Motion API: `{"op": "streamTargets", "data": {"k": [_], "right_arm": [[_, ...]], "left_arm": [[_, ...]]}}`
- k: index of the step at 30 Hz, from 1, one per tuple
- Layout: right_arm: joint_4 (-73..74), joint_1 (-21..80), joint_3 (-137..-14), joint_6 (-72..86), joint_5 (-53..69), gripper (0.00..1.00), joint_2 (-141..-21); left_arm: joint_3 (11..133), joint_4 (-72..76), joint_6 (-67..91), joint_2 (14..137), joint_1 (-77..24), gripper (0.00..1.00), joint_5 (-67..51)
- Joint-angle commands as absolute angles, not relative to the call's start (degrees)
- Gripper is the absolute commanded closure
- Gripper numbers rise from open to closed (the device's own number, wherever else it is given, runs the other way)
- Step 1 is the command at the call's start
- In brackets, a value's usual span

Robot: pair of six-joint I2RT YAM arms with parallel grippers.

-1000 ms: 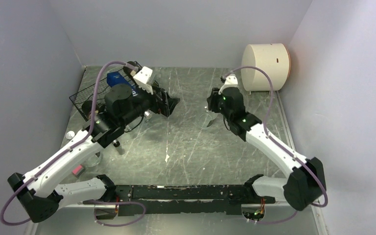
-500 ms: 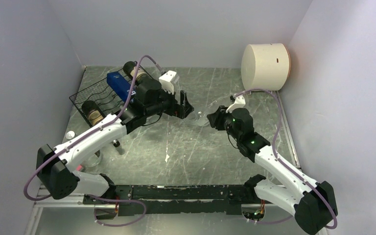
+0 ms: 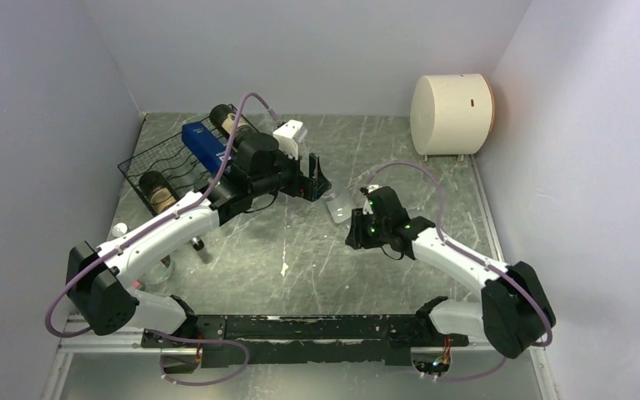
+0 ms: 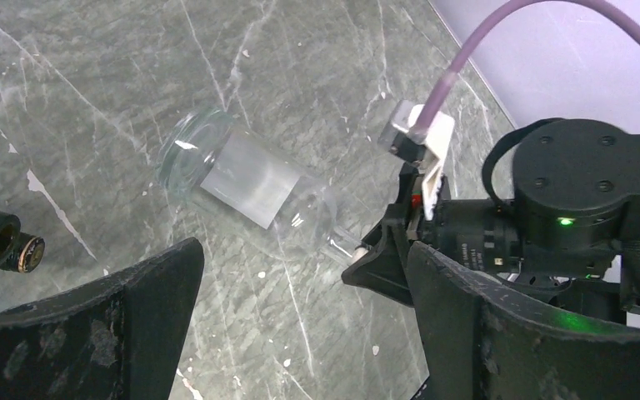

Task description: Put the wine bottle on the wine rack

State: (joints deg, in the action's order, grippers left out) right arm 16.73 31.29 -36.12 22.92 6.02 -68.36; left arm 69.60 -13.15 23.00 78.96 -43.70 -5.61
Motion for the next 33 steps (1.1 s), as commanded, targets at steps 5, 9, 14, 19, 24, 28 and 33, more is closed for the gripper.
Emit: {"op": "streamTargets", "data": {"k": [5, 9, 14, 19, 24, 28, 33], "right_arm": [[20.0, 32.6, -41.0, 20.1, 4.6, 0.89, -75.1], [20.6, 32.8, -42.6, 19.4, 3.2, 0.73, -78.1], [20.4, 33.0, -44.5, 18.3, 2.1, 0.61, -80.6], [19.4, 33.0, -46.2, 17.9, 3.0, 0.5, -83.4], [17.6, 33.2, -47.4, 18.5, 3.3, 0.47, -86.3], [16.3, 33.3, -48.7, 18.5, 3.0, 0.46, -88.8], [15.5, 33.8, -49.3, 19.1, 0.8, 0.46, -91.1]], "left_arm": [[70.2, -13.4, 22.4, 76.8, -43.2, 0.04, -3.6], [70.6, -14.0, 21.6, 76.7, -43.2, 0.04, -2.8], [70.7, -14.5, 19.1, 76.2, -43.1, 0.03, -1.1], [70.3, -14.0, 18.3, 75.7, -43.0, 0.03, -0.8], [70.2, -14.2, 18.0, 75.7, -43.0, 0.03, -0.7], [70.4, -14.5, 17.6, 75.8, -43.0, 0.03, -0.5], [70.4, -14.7, 17.3, 75.5, -42.9, 0.03, -0.2]]}}
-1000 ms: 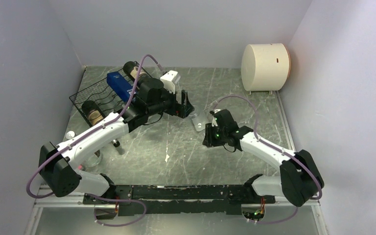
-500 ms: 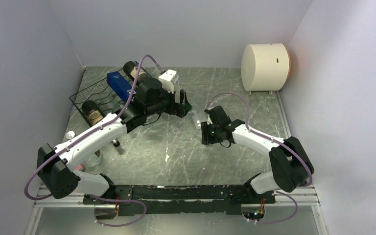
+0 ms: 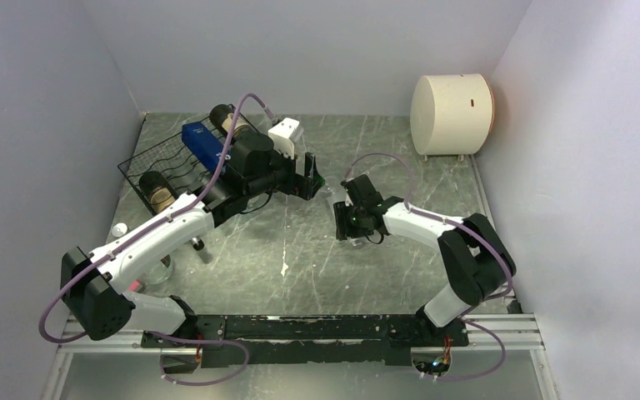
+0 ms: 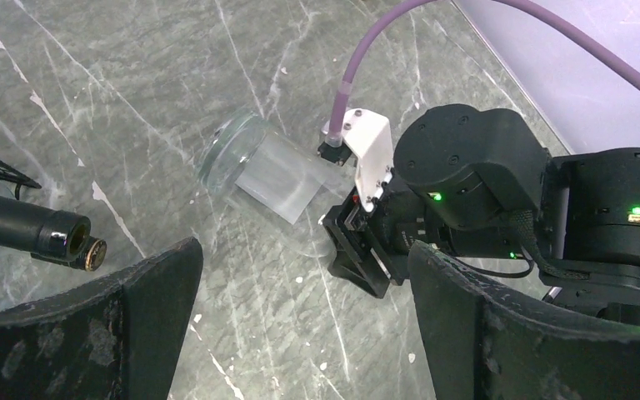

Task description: Put the wine bottle on the wine rack

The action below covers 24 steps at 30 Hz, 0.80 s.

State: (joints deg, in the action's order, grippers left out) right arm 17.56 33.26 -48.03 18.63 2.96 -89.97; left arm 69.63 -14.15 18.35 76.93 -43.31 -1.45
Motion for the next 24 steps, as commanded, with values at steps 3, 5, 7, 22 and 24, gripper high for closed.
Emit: {"op": "streamTargets", "data": {"k": [3, 5, 7, 22, 24], "right_arm": [[14.8, 34.4, -48.5, 19.8, -0.3, 0.49, -91.3], [14.1, 34.7, -47.6, 20.6, -1.2, 0.5, -91.2], [13.0, 34.6, -46.4, 21.3, -1.6, 0.52, -91.0], [7.5, 35.2, -42.3, 21.8, -8.2, 1.0, -88.3], [6.6, 35.2, -41.8, 21.4, -8.1, 1.0, -86.0]], "left_arm": [[70.2, -14.8, 17.3, 75.4, -42.9, 0.03, -0.2], [70.7, -15.5, 17.3, 75.4, -42.9, 0.03, -0.8], [70.8, -15.8, 17.3, 75.2, -42.9, 0.03, -1.2], [70.1, -16.1, 17.3, 73.7, -42.9, 0.03, 0.0], [70.2, -16.1, 17.2, 73.3, -42.9, 0.03, 0.3]]}}
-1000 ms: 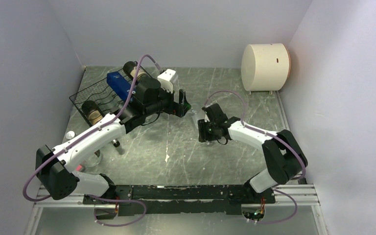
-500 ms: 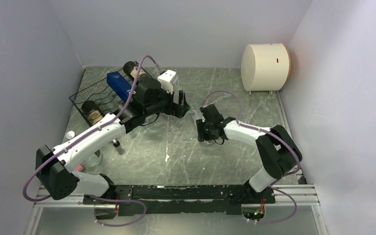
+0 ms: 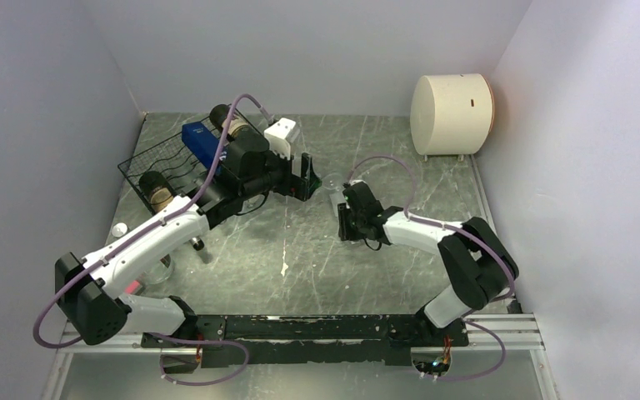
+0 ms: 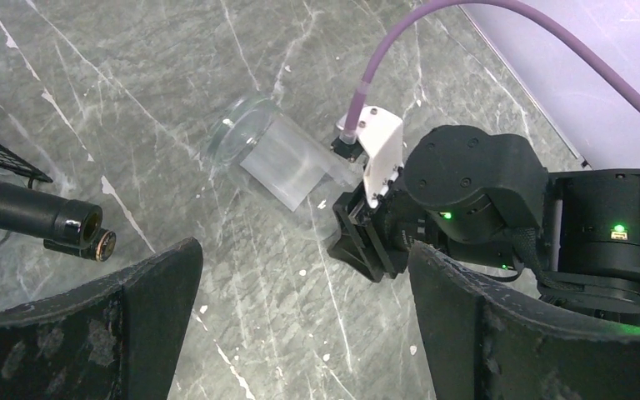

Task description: Put the wine bottle on the wine rack

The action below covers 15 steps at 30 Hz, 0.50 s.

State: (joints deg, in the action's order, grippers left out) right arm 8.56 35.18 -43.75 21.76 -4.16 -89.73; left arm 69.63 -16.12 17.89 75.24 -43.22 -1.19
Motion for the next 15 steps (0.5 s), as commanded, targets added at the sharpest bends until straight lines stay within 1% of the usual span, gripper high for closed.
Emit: {"op": "streamTargets", "data": {"k": [1, 7, 15], "right_arm": [[6.1, 35.2, -41.7, 21.2, -7.8, 1.0, -84.6], [4.8, 35.2, -41.8, 21.0, -7.0, 1.0, -77.9], [9.7, 35.3, -46.9, 22.0, -6.4, 1.0, -72.3]], "left_arm": [[70.3, -16.1, 17.1, 73.0, -42.9, 0.03, 0.5], [70.7, -16.4, 16.5, 71.2, -42.9, 0.03, 2.0], [71.5, -17.7, 15.6, 67.1, -42.9, 0.03, 5.0]]}}
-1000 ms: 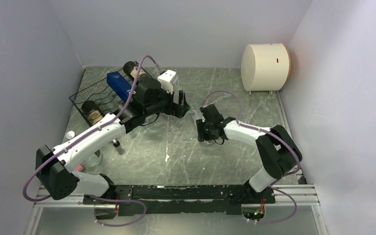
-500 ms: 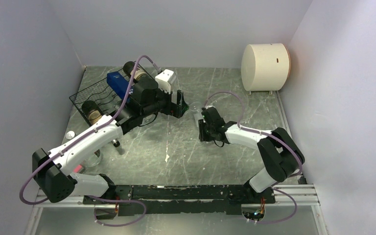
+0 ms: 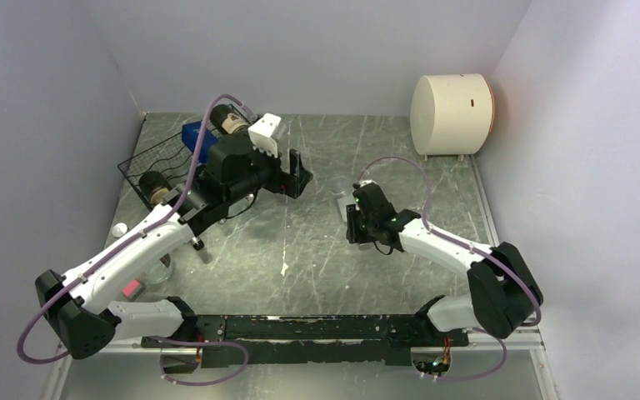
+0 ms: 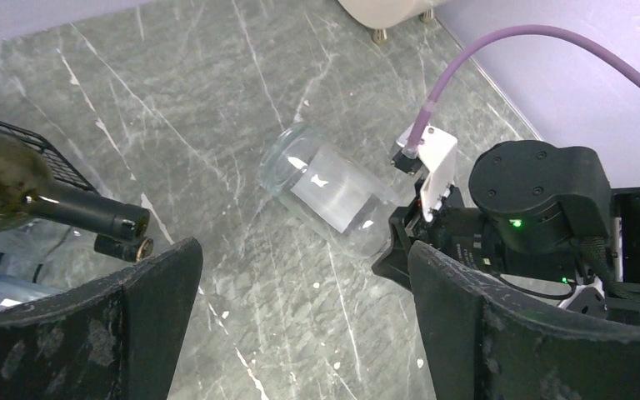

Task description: Put the wine bottle on the wine rack

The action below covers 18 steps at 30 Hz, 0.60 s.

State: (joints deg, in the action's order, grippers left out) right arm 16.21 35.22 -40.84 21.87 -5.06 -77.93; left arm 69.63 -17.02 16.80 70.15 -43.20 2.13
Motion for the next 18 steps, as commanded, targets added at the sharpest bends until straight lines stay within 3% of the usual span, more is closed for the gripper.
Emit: {"op": "streamTargets", "data": {"k": [1, 18], "right_arm": [[9.8, 35.3, -47.5, 22.1, -6.3, 1.0, -71.6], [4.8, 41.4, -60.7, 20.0, 2.9, 1.0, -66.5]], "left_arm": [[71.5, -17.8, 15.4, 66.4, -42.9, 0.02, 5.6], [74.7, -19.2, 11.8, 52.8, -42.9, 0.02, 14.7]]}}
